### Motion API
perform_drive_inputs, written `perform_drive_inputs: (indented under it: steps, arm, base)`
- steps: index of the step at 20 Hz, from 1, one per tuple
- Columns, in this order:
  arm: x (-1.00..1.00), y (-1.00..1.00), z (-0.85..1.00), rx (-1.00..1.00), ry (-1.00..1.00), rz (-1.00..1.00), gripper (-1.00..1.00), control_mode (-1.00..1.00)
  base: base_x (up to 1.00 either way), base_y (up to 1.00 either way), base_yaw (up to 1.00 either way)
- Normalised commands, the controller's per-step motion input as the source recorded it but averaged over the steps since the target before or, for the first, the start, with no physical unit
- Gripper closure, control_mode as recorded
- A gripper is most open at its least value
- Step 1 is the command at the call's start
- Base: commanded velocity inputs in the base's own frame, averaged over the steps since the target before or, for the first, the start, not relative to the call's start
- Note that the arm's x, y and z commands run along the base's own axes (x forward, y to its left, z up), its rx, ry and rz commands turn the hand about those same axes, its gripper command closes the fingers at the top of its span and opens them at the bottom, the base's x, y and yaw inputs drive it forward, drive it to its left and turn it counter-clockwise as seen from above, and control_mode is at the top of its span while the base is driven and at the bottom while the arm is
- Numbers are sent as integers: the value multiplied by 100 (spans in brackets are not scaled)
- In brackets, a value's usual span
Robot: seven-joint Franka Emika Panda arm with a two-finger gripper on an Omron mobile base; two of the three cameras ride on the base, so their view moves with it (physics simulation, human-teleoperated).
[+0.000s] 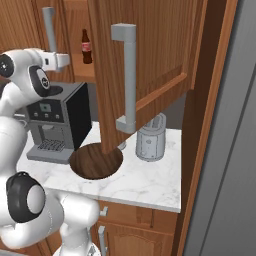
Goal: Open the cabinet. Pick the kiwi and banana from the cabinet and place them into the bowl. Then close the cabinet.
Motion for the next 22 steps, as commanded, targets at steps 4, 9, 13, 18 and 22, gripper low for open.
perform_drive_inputs:
  steps: [4,9,13,18,22]
  arm:
    - [-37,44,22,0,-24,0,100,-100]
    - [-35,73,30,0,-26,0,100,-100]
    - [-13,99,31,0,-27,0,100,-100]
    - [-11,100,32,0,-26,0,100,-100]
    - [-30,100,39,0,-25,0,100,-100]
  base:
    - [0,0,0]
    - [0,0,0]
    - [0,0,0]
    - [0,0,0]
    - [0,0,0]
